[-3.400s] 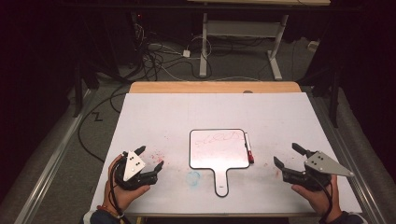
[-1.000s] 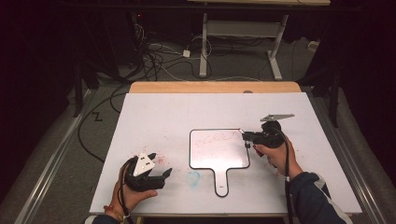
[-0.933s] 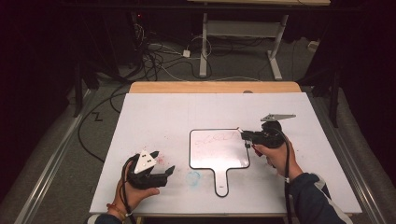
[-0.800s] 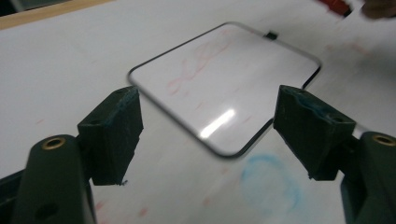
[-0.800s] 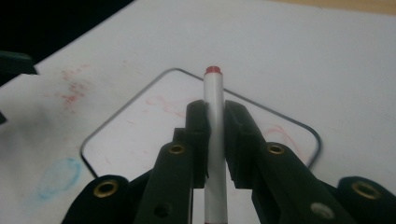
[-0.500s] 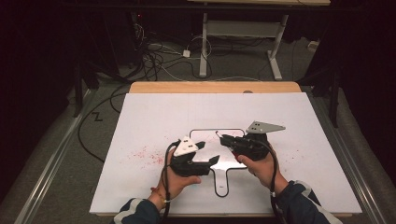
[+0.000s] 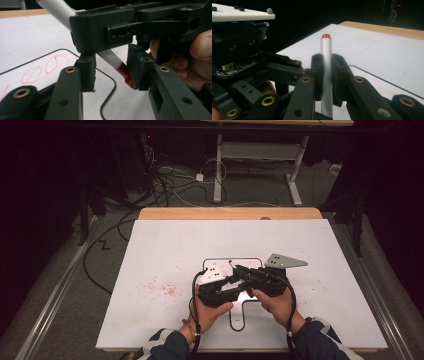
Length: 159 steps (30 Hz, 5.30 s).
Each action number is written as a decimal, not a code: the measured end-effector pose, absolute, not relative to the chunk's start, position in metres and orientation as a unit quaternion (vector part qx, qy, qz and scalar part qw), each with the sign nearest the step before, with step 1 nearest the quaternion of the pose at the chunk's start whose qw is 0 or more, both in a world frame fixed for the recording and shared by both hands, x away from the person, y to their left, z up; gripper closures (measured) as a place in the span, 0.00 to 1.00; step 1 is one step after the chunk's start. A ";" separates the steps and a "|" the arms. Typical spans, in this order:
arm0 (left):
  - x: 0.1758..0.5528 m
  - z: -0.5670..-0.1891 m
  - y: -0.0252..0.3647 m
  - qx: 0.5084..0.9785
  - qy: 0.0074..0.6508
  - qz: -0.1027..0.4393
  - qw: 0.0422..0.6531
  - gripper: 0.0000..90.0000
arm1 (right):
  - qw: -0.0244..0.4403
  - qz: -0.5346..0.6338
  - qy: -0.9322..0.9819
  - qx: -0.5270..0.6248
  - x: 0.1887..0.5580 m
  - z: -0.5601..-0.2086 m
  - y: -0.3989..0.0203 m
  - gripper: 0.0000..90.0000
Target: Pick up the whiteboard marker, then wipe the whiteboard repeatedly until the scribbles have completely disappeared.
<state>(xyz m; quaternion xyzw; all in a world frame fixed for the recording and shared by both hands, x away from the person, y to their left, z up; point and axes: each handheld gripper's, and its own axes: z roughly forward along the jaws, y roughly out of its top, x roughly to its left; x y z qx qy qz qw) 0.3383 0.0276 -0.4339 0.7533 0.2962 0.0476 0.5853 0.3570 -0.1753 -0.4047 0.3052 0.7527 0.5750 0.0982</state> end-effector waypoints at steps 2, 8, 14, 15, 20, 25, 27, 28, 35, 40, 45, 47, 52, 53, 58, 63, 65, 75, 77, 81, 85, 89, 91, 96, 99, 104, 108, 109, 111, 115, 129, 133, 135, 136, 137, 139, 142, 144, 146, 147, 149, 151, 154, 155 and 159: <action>0.339 -0.434 0.029 0.752 0.299 0.049 0.586 0.72 | 0.102 0.577 0.753 0.301 0.356 -0.404 -0.175 0.90; 0.340 -0.433 0.035 0.759 0.301 0.069 0.573 0.84 | 0.107 0.578 0.752 0.297 0.352 -0.401 -0.176 0.90; 0.340 -0.431 0.037 0.773 0.280 0.094 0.561 0.87 | 0.126 0.574 0.756 0.289 0.346 -0.396 -0.175 0.78; 0.341 -0.432 0.038 0.779 0.275 0.105 0.554 0.87 | 0.127 0.577 0.752 0.292 0.346 -0.395 -0.177 0.76; 0.348 -0.435 0.043 0.782 0.278 0.117 0.545 0.87 | 0.148 0.579 0.745 0.295 0.343 -0.391 -0.196 0.62; 0.352 -0.439 0.050 0.785 0.279 0.134 0.536 0.87 | 0.201 0.552 0.759 0.281 0.337 -0.392 -0.214 0.57; 0.353 -0.439 0.052 0.788 0.276 0.142 0.531 0.87 | 0.225 0.531 0.768 0.277 0.334 -0.395 -0.223 0.54; 0.354 -0.439 0.053 0.789 0.277 0.145 0.530 0.87 | 0.236 0.524 0.771 0.275 0.334 -0.397 -0.227 0.53; 0.359 -0.437 0.063 0.785 0.281 0.160 0.528 0.87 | 0.273 0.486 0.779 0.287 0.329 -0.413 -0.255 0.44; 0.363 -0.438 0.071 0.781 0.292 0.167 0.526 0.87 | 0.283 0.470 0.778 0.305 0.325 -0.426 -0.277 0.40; 0.368 -0.439 0.076 0.779 0.302 0.174 0.521 0.87 | 0.286 0.462 0.778 0.315 0.324 -0.430 -0.287 0.37; 0.370 -0.439 0.078 0.779 0.305 0.179 0.518 0.87 | 0.283 0.461 0.779 0.317 0.322 -0.432 -0.291 0.36; 0.373 -0.441 0.082 0.776 0.316 0.179 0.516 0.87 | 0.289 0.444 0.783 0.326 0.318 -0.439 -0.299 0.31; 0.374 -0.442 0.082 0.777 0.316 0.180 0.515 0.87 | 0.288 0.442 0.784 0.327 0.317 -0.440 -0.300 0.30; 0.376 -0.445 0.083 0.775 0.320 0.180 0.514 0.87 | 0.291 0.432 0.787 0.330 0.315 -0.446 -0.302 0.30; 0.383 -0.449 0.080 0.776 0.321 0.195 0.506 0.87 | 0.279 0.429 0.794 0.328 0.318 -0.451 -0.298 0.30; 0.386 -0.452 0.081 0.772 0.327 0.194 0.509 0.87 | 0.278 0.431 0.796 0.323 0.319 -0.451 -0.296 0.30; 0.399 -0.457 0.076 0.776 0.325 0.201 0.502 0.87 | 0.281 0.428 0.799 0.315 0.318 -0.452 -0.293 0.30; 0.400 -0.457 0.075 0.777 0.322 0.203 0.502 0.87 | 0.283 0.426 0.798 0.317 0.318 -0.451 -0.293 0.30; 0.402 -0.457 0.074 0.778 0.323 0.197 0.501 0.87 | 0.281 0.424 0.800 0.318 0.318 -0.452 -0.291 0.30; 0.405 -0.460 0.074 0.781 0.328 0.192 0.496 0.87 | 0.282 0.422 0.803 0.312 0.318 -0.452 -0.289 0.30; 0.407 -0.464 0.072 0.782 0.332 0.188 0.493 0.87 | 0.281 0.420 0.805 0.311 0.319 -0.453 -0.289 0.30; 0.408 -0.467 0.071 0.786 0.333 0.185 0.487 0.87 | 0.284 0.417 0.807 0.307 0.319 -0.453 -0.289 0.30; 0.410 -0.469 0.069 0.786 0.337 0.179 0.486 0.87 | 0.285 0.419 0.804 0.311 0.318 -0.452 -0.290 0.30; 0.413 -0.471 0.067 0.782 0.339 0.177 0.492 0.87 | 0.285 0.415 0.807 0.308 0.319 -0.453 -0.288 0.30; 0.414 -0.470 0.052 0.791 0.322 0.168 0.493 0.87 | 0.284 0.411 0.812 0.301 0.320 -0.454 -0.285 0.30; 0.414 -0.470 0.036 0.804 0.297 0.180 0.483 0.87 | 0.280 0.407 0.817 0.297 0.319 -0.456 -0.283 0.30; 0.415 -0.470 0.036 0.805 0.294 0.182 0.483 0.87 | 0.280 0.404 0.819 0.296 0.318 -0.457 -0.283 0.30; 0.416 -0.470 0.041 0.803 0.299 0.187 0.480 0.87 | 0.281 0.399 0.823 0.290 0.318 -0.457 -0.283 0.30; 0.424 -0.471 0.061 0.795 0.316 0.206 0.475 0.87 | 0.284 0.402 0.822 0.286 0.317 -0.456 -0.282 0.30; 0.414 -0.471 0.057 0.812 0.298 0.181 0.467 0.87 | 0.279 0.394 0.834 0.266 0.314 -0.456 -0.276 0.30; 0.435 -0.472 0.074 0.792 0.344 0.182 0.471 0.87 | 0.278 0.393 0.835 0.266 0.314 -0.456 -0.276 0.30; 0.443 -0.472 0.078 0.788 0.356 0.183 0.468 0.87 | 0.278 0.393 0.835 0.266 0.314 -0.456 -0.276 0.30; 0.446 -0.472 0.079 0.785 0.361 0.174 0.472 0.87 | 0.279 0.392 0.835 0.266 0.314 -0.456 -0.276 0.30; 0.449 -0.472 0.078 0.784 0.363 0.171 0.473 0.87 | 0.278 0.392 0.835 0.267 0.314 -0.457 -0.276 0.30; 0.449 -0.472 0.073 0.789 0.357 0.167 0.472 0.87 | 0.277 0.390 0.836 0.266 0.314 -0.457 -0.276 0.30; 0.444 -0.472 0.058 0.798 0.338 0.154 0.474 0.87 | 0.276 0.390 0.837 0.266 0.315 -0.457 -0.276 0.30; 0.440 -0.472 0.047 0.806 0.322 0.145 0.475 0.87 | 0.277 0.390 0.837 0.265 0.314 -0.457 -0.276 0.30; 0.437 -0.471 0.036 0.814 0.307 0.141 0.472 0.87 | 0.276 0.390 0.837 0.265 0.314 -0.457 -0.276 0.30; 0.437 -0.470 0.032 0.819 0.300 0.142 0.469 0.87 | 0.276 0.390 0.838 0.264 0.314 -0.457 -0.276 0.30; 0.439 -0.468 0.027 0.828 0.290 0.146 0.458 0.87 | 0.275 0.388 0.839 0.263 0.314 -0.457 -0.275 0.30; 0.444 -0.467 0.028 0.828 0.294 0.146 0.454 0.87 | 0.274 0.388 0.840 0.262 0.314 -0.457 -0.276 0.30; 0.455 -0.466 0.032 0.829 0.302 0.150 0.445 0.87 | 0.273 0.388 0.840 0.263 0.314 -0.457 -0.276 0.30; 0.459 -0.466 0.033 0.828 0.309 0.148 0.444 0.87 | 0.273 0.386 0.841 0.263 0.314 -0.458 -0.276 0.30; 0.470 -0.463 0.034 0.831 0.318 0.142 0.434 0.87 | 0.272 0.385 0.841 0.263 0.315 -0.458 -0.276 0.30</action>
